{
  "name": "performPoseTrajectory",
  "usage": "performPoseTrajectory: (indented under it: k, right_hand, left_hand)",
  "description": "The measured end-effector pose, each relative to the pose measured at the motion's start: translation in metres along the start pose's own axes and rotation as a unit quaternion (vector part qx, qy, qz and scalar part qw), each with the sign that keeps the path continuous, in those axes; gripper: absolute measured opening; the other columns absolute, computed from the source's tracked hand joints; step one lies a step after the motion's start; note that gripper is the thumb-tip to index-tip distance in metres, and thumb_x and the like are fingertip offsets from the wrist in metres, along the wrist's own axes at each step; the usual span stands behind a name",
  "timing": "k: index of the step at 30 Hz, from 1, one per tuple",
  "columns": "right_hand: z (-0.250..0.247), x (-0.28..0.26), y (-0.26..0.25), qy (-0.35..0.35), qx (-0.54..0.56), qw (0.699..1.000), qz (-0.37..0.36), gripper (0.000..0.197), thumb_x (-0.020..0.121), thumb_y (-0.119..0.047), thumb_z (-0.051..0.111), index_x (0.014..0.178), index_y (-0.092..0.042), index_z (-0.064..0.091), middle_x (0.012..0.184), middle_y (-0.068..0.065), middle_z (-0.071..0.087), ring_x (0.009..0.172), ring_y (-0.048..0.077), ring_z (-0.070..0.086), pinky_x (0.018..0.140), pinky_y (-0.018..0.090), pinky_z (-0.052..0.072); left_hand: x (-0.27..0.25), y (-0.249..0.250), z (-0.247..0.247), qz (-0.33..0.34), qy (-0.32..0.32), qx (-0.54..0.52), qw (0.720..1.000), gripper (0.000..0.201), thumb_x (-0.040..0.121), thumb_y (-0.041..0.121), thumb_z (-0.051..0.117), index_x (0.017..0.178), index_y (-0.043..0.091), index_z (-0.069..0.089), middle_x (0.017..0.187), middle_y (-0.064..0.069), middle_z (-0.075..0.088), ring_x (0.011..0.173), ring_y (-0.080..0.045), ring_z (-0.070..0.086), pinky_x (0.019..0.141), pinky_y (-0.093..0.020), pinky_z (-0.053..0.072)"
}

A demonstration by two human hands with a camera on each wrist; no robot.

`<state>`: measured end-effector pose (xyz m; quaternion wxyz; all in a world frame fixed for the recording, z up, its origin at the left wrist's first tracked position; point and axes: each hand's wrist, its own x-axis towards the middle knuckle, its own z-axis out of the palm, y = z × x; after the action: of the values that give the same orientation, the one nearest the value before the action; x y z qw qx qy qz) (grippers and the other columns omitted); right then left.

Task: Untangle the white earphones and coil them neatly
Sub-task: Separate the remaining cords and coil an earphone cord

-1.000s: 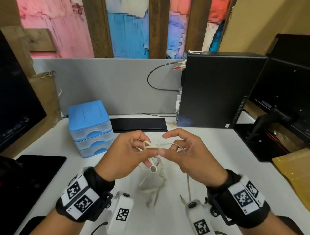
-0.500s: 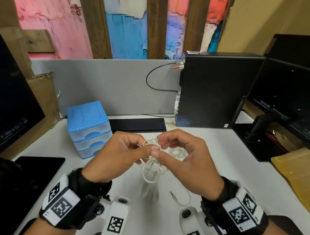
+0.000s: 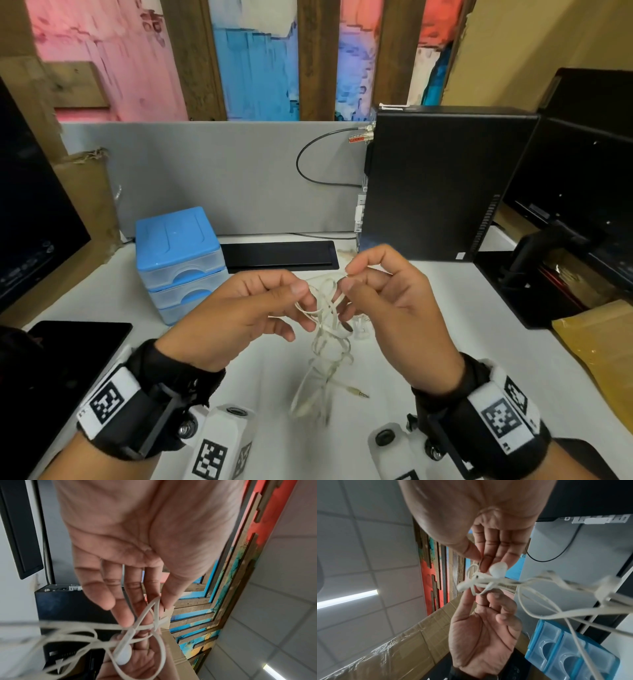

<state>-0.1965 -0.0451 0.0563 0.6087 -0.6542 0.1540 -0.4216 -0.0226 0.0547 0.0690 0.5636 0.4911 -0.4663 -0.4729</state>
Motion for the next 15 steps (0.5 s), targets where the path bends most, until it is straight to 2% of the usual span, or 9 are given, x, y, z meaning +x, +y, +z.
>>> performPoseTrajectory:
  k: [3, 6, 9, 11, 13, 15]
  right_hand:
    - [-0.0015, -0.0002, 0.0009, 0.004, -0.028, 1.0, -0.009, 0.014, 0.092, 0.011, 0.056, 0.09, -0.003, 0.053, 0.074, 0.011, 0.07, 0.06, 0.023, 0.064, 0.057, 0.028, 0.051]
    - [-0.0011, -0.0019, 0.003, -0.004, -0.067, 0.998, -0.022, 0.016, 0.091, 0.011, 0.058, 0.088, -0.003, 0.065, 0.076, 0.008, 0.07, 0.064, 0.02, 0.065, 0.055, 0.027, 0.053]
    - [0.0014, -0.0046, 0.0031, -0.008, -0.078, 0.997, -0.029, 0.021, 0.091, 0.008, 0.061, 0.09, -0.007, 0.074, 0.078, 0.012, 0.07, 0.067, 0.022, 0.065, 0.054, 0.027, 0.054]
    - [0.0038, -0.0063, 0.0022, -0.01, -0.071, 0.997, -0.023, 0.015, 0.089, 0.002, 0.067, 0.092, -0.009, 0.076, 0.079, 0.015, 0.069, 0.07, 0.025, 0.065, 0.054, 0.025, 0.054]
    - [0.0052, -0.0068, 0.002, -0.013, -0.077, 0.997, -0.022, 0.009, 0.084, -0.007, 0.076, 0.093, -0.011, 0.077, 0.079, 0.012, 0.069, 0.069, 0.021, 0.065, 0.053, 0.026, 0.054]
    - [0.0059, -0.0073, 0.0039, -0.012, -0.1, 0.995, -0.029, 0.016, 0.078, -0.021, 0.083, 0.091, -0.013, 0.077, 0.082, 0.005, 0.07, 0.072, 0.016, 0.066, 0.053, 0.029, 0.056]
  left_hand:
    - [0.0003, -0.0003, 0.0011, -0.001, 0.003, -0.008, 1.0, 0.022, 0.075, 0.04, 0.067, 0.073, 0.019, 0.073, 0.081, -0.004, 0.069, 0.073, -0.019, 0.068, 0.06, -0.026, 0.051]
    - [0.0011, -0.0025, 0.0029, -0.001, 0.008, 0.003, 1.0, 0.021, 0.079, 0.038, 0.068, 0.076, 0.018, 0.074, 0.084, -0.008, 0.07, 0.076, -0.019, 0.068, 0.062, -0.026, 0.051]
    - [0.0017, -0.0036, 0.0044, 0.0, 0.009, 0.014, 1.0, 0.019, 0.084, 0.034, 0.066, 0.08, 0.017, 0.074, 0.085, -0.007, 0.07, 0.077, -0.016, 0.067, 0.064, -0.027, 0.051]
    - [0.0012, -0.0033, 0.0047, 0.006, 0.008, 0.018, 1.0, 0.024, 0.08, 0.04, 0.068, 0.081, 0.017, 0.073, 0.084, -0.005, 0.068, 0.077, -0.014, 0.065, 0.065, -0.027, 0.05]
    - [0.0009, -0.0032, 0.0047, 0.013, 0.012, 0.016, 1.0, 0.024, 0.076, 0.043, 0.067, 0.079, 0.02, 0.074, 0.083, -0.002, 0.068, 0.076, -0.011, 0.064, 0.065, -0.027, 0.05]
    - [0.0011, -0.0041, 0.0046, 0.021, 0.016, 0.017, 1.0, 0.022, 0.075, 0.043, 0.068, 0.078, 0.022, 0.076, 0.082, -0.001, 0.07, 0.076, -0.01, 0.063, 0.064, -0.025, 0.05]
